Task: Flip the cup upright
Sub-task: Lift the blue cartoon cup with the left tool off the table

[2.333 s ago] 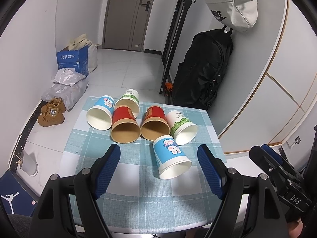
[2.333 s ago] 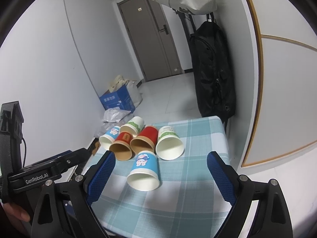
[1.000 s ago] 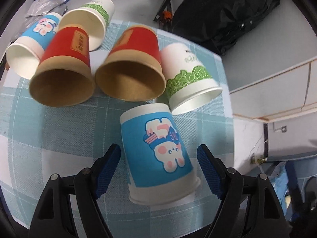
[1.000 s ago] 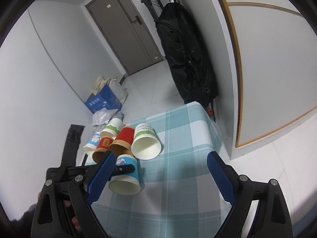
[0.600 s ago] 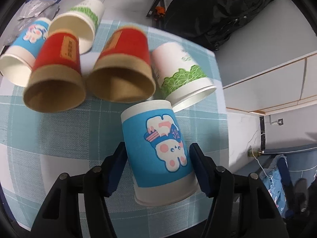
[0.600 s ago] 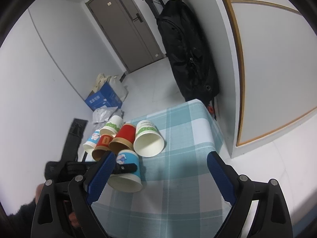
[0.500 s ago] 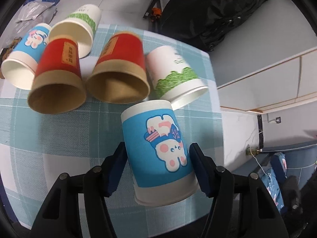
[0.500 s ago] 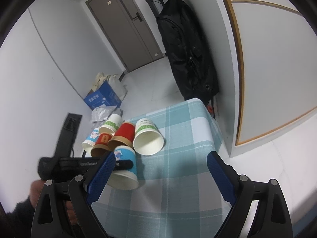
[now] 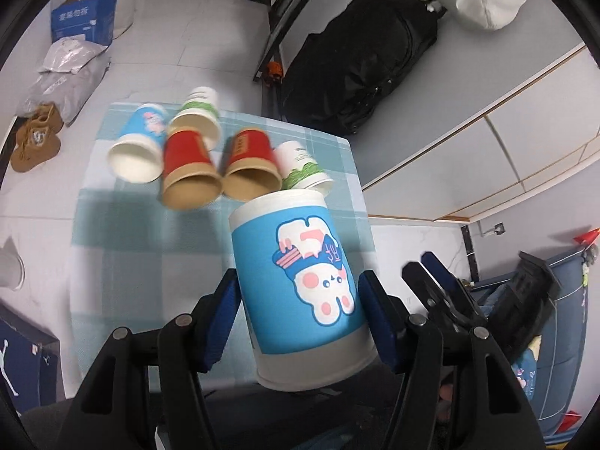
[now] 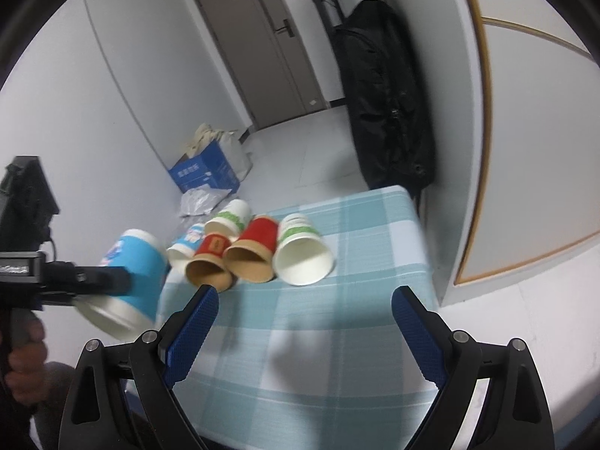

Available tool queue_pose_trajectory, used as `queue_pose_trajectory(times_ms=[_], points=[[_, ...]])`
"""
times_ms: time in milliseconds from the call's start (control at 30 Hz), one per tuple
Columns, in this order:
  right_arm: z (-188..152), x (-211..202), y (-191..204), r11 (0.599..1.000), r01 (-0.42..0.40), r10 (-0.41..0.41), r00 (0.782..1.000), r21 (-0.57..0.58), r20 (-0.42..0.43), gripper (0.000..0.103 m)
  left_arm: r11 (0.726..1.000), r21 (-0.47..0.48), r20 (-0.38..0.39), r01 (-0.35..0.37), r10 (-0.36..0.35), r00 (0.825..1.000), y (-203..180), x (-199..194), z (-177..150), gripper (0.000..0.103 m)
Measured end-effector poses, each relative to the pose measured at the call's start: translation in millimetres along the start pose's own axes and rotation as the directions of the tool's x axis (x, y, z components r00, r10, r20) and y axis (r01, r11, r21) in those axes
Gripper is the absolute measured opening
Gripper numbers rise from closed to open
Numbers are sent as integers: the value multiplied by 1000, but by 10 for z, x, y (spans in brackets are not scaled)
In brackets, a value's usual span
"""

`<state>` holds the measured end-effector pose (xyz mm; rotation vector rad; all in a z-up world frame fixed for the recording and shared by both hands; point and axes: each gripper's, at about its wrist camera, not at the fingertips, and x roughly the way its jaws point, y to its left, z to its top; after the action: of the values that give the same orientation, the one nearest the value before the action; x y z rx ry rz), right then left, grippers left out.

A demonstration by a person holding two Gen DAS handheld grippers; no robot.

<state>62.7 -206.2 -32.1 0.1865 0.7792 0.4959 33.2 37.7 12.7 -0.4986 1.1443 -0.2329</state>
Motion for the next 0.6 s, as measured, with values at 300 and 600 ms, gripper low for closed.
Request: queue_pose_trajectory(times_ms=[300,600], points=[[-220,40,473,992,-48,45,999,-114,-31,94,994,-106,-14,-7,6,1000,566,113,-475,59],[-385,120,704,981,-28,17,998,-194,-55,94,990,-128,-61,-52,44,997,805,529,-527,59]])
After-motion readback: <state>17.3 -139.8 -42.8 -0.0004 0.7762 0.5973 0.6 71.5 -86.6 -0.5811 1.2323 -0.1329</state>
